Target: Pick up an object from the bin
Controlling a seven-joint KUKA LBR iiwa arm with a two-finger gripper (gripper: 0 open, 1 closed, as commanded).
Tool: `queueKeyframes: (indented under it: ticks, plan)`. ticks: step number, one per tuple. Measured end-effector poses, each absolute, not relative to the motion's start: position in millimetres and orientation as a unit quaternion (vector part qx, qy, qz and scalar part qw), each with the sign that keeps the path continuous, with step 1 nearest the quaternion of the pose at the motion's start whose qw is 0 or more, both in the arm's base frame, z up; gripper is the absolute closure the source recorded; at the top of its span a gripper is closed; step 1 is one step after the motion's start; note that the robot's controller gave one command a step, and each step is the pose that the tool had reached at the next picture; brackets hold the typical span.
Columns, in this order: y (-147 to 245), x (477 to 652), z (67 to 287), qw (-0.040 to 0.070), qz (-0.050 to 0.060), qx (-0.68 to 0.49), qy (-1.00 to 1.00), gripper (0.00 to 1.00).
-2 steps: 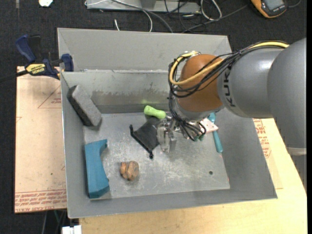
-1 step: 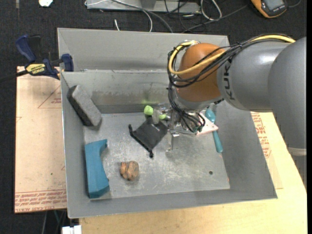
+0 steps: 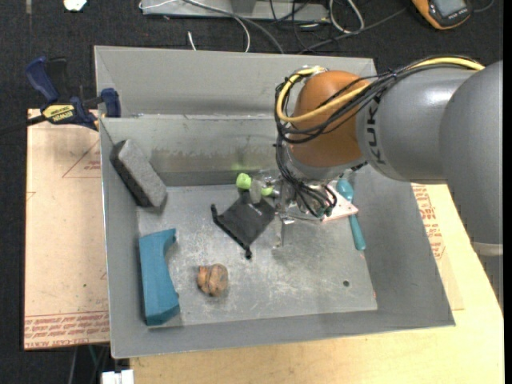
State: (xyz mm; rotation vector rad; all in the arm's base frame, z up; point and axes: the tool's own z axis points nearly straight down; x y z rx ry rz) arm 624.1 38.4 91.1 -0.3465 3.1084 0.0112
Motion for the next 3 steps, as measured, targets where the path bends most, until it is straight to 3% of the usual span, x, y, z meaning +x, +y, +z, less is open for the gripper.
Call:
queueKeyframes:
  ticks: [1,2,3]
  plan:
    - [51.4,643.8,92.9,0.009,0.002,-0.263,0.965,0.00]
    - [84.6,657.2,109.5,0.009,0.002,-0.334,0.943,0.00]
    - [45.3,648.7,93.6,0.010,0.004,-0.248,0.969,0.00]
